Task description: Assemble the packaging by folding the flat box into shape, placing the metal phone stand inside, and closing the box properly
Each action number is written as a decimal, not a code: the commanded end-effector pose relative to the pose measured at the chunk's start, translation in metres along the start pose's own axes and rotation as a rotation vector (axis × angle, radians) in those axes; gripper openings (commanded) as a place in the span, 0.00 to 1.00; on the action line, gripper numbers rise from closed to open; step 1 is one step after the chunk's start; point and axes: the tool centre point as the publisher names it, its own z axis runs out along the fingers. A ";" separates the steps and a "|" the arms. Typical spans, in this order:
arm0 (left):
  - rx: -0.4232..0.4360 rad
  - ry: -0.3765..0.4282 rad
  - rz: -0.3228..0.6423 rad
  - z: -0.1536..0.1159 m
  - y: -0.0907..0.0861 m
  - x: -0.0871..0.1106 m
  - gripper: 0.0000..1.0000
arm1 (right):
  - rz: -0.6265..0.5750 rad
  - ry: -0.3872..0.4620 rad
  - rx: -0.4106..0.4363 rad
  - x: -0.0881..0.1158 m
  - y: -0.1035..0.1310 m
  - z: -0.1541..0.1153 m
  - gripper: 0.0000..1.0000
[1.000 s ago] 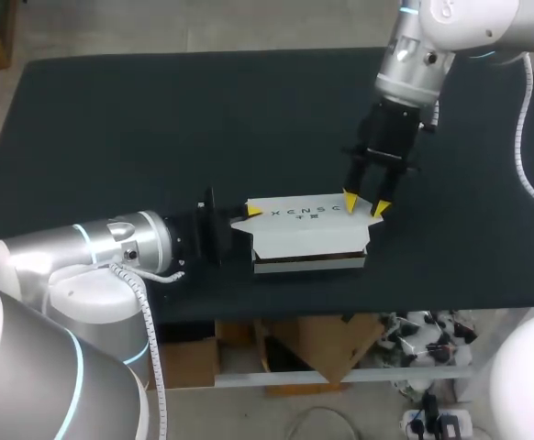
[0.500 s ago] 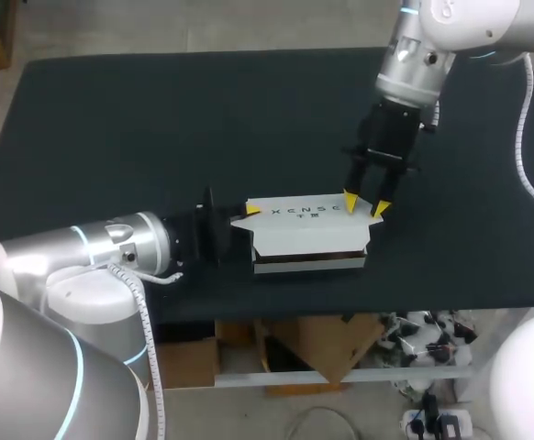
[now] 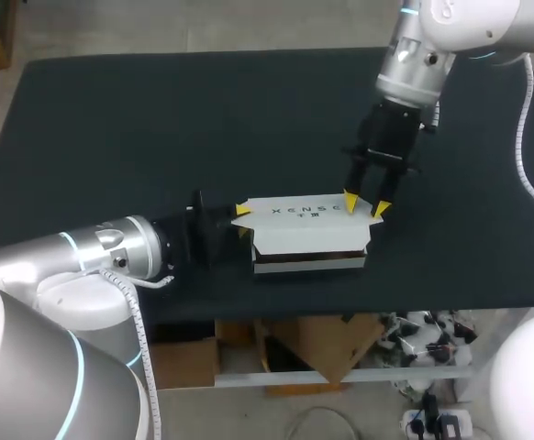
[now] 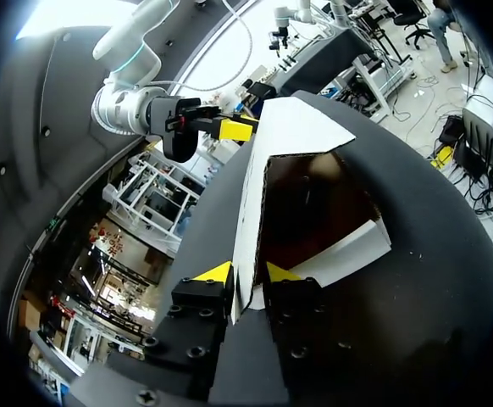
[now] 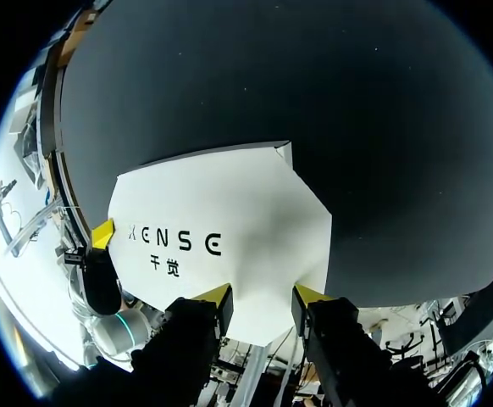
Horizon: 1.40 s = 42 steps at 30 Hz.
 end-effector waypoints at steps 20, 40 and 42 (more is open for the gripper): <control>-0.145 0.093 -0.112 -0.076 0.019 -0.008 0.32 | -0.005 0.002 -0.010 0.001 -0.003 0.004 0.48; -0.579 0.535 -0.089 -0.085 0.029 -0.032 1.00 | -0.011 0.002 -0.021 0.003 -0.002 0.009 0.49; -0.542 0.521 -0.092 -0.091 0.031 -0.040 1.00 | -0.011 0.001 -0.021 0.003 -0.002 0.009 0.49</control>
